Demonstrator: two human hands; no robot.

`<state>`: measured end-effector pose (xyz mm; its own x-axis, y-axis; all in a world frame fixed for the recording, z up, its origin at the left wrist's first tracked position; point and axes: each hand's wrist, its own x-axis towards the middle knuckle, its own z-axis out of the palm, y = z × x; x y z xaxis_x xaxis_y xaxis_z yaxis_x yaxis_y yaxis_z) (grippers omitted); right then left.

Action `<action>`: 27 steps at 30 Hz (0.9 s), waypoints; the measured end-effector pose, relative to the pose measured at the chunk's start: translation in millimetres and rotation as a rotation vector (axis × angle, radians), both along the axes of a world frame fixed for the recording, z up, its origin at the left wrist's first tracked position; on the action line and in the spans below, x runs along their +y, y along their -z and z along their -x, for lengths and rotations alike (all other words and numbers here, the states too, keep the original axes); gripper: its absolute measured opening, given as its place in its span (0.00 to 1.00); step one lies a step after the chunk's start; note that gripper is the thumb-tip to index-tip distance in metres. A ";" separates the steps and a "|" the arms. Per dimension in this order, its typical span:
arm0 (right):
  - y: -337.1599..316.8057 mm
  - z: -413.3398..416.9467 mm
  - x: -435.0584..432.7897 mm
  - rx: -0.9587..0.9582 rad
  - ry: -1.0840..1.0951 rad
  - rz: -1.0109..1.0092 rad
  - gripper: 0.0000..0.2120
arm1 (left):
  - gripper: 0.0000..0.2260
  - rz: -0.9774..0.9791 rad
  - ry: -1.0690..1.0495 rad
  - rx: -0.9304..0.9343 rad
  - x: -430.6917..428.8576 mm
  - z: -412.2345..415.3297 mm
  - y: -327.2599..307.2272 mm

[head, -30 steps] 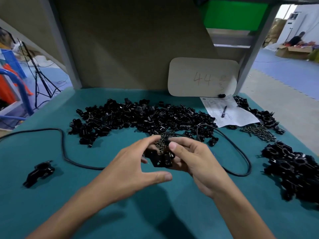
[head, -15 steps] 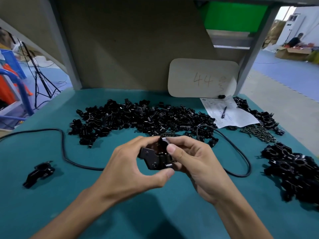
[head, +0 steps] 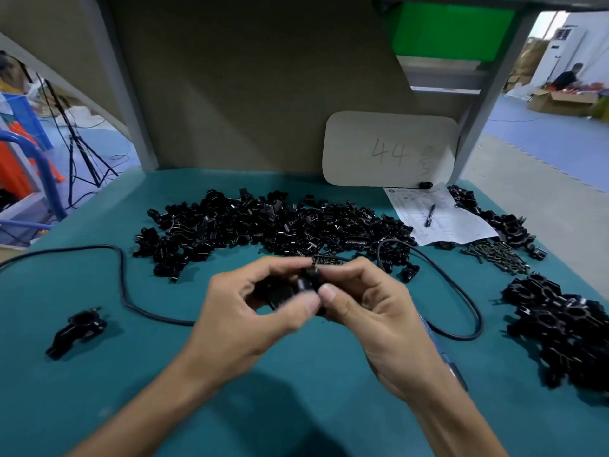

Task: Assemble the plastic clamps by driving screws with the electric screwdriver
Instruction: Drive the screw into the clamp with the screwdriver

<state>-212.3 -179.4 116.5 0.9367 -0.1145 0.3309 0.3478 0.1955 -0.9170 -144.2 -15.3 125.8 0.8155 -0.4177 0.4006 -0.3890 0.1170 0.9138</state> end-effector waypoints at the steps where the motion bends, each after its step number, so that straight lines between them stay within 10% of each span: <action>1: 1.6 0.2 1.8 -0.008 -0.001 0.027 0.07 | 0.10 0.039 -0.014 0.016 -0.5 -0.7 -0.6; 15: 19.4 -8.7 -6.7 0.009 0.028 0.154 0.11 | 0.12 0.003 0.024 0.285 -2.0 -14.7 0.4; 18: 47.7 -25.6 -33.6 0.217 0.176 0.395 0.09 | 0.15 0.013 -0.030 0.349 4.3 -26.8 5.1; 22: 81.4 -57.6 -78.9 0.500 0.391 1.192 0.14 | 0.16 0.012 -0.015 0.411 13.9 -40.5 8.7; 27: 101.6 -90.3 -85.2 0.580 0.285 1.431 0.18 | 0.17 0.025 -0.012 0.464 14.4 -45.3 14.5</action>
